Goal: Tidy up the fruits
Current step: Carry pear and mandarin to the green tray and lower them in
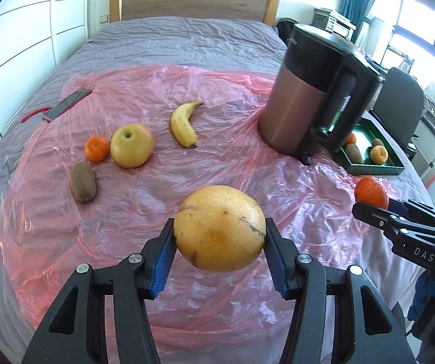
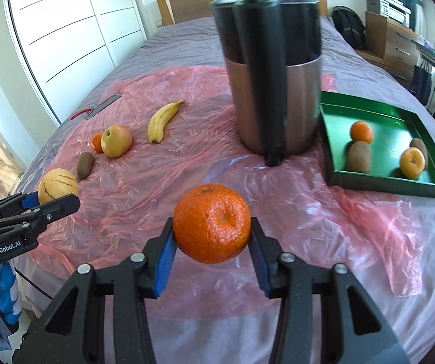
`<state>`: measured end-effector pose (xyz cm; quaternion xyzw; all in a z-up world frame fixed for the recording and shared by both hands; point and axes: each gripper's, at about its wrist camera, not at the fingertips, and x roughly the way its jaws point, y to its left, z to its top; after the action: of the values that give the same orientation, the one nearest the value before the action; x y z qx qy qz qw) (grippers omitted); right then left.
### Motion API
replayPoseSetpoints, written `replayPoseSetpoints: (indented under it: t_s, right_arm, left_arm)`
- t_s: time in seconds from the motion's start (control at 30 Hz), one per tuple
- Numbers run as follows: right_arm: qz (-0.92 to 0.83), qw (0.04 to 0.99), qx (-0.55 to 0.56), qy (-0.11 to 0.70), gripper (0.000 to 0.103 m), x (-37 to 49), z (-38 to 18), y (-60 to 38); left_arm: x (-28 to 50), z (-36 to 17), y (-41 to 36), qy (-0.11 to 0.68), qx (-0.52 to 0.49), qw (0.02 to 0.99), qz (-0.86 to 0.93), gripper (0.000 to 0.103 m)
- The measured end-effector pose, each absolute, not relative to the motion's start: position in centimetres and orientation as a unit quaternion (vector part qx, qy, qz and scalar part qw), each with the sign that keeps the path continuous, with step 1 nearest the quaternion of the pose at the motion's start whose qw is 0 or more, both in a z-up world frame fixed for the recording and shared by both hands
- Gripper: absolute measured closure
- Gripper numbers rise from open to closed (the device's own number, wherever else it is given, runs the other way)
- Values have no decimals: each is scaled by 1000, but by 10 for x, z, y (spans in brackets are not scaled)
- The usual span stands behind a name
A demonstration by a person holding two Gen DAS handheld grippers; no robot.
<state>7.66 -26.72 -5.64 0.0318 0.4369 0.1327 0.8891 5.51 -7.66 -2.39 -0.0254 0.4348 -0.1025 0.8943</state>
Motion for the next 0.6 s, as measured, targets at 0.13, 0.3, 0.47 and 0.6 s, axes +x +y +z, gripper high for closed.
replayPoseSetpoints:
  t_s: [0.13, 0.3, 0.47, 0.6]
  right_arm:
    - [120, 895, 46, 428, 92, 67, -52, -290]
    - [100, 900, 61, 419, 92, 59, -49, -321]
    - [74, 907, 72, 409, 92, 54, -44, -355]
    - [50, 911, 82, 400, 92, 50, -40, -387]
  left_arm:
    - [49, -15, -93, 432, -15, 894, -114, 54]
    - [45, -6, -118, 430, -3, 893, -135, 54]
    - [45, 4, -155, 425, 15, 890, -166, 54]
    - [47, 12, -186, 421, 28, 886, -193, 54]
